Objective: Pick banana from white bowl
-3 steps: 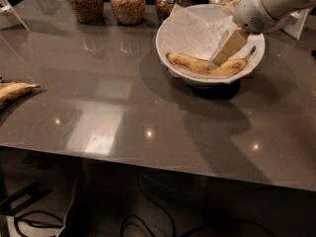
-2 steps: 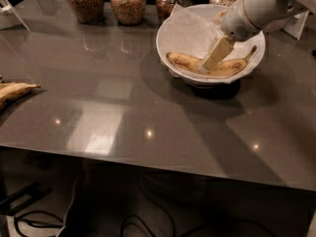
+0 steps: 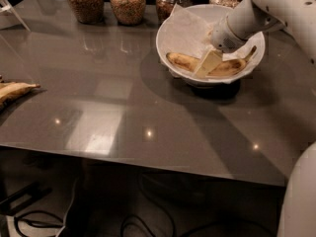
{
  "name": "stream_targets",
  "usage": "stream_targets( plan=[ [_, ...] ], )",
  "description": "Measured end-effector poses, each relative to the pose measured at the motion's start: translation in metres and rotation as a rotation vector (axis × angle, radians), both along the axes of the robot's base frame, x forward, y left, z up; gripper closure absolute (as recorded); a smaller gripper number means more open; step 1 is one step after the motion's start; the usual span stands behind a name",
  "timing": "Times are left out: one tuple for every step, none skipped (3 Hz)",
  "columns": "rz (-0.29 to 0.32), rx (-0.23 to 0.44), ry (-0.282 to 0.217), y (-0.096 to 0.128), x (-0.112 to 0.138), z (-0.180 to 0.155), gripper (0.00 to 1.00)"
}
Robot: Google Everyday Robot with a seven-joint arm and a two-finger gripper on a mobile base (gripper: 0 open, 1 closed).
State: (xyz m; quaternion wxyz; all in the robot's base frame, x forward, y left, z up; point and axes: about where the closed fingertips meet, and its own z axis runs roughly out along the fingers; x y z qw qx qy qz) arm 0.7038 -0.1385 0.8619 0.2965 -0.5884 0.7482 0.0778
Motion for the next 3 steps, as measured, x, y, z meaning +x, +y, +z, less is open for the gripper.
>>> stream_targets(
  plan=[
    [-0.006, -0.051, 0.021, -0.011, 0.0, -0.01, 0.31],
    [0.005, -0.138, 0.036, -0.027, -0.006, -0.012, 0.55],
    [0.019, -0.234, 0.05, -0.043, -0.018, -0.004, 0.78]
  ],
)
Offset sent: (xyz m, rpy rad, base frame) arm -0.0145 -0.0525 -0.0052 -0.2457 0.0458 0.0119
